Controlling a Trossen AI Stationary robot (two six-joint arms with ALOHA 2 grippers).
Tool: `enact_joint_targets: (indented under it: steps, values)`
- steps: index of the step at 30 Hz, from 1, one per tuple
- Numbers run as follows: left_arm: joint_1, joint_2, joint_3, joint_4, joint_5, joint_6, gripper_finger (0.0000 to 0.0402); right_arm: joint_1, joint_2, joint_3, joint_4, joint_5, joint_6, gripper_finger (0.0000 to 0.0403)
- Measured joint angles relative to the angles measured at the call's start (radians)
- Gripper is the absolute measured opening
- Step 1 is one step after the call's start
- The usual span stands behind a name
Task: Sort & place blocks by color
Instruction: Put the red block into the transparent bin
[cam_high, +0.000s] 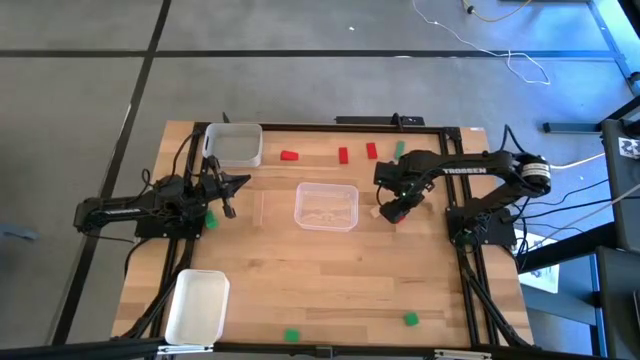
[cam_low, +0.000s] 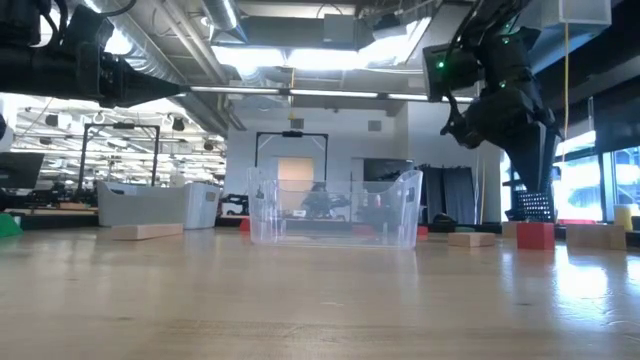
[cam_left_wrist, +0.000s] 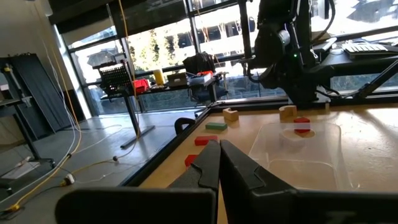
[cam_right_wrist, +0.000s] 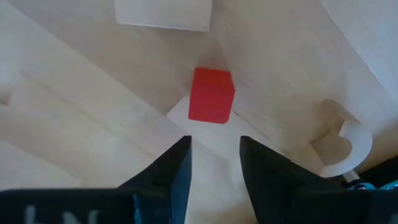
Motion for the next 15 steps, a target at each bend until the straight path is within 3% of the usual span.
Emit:
enact_joint_targets:
  steps: [10,15]
  values:
    - [0.0,0.0,0.0,0.0,0.0,-0.005,0.0,-0.026,0.001,0.0,-0.108,0.049,-0.007,0.0136]
    - [0.0,0.0,0.0,0.0,0.0,-0.006,0.0,-0.039,0.001,0.0,-0.116,0.008,-0.038,0.0129]
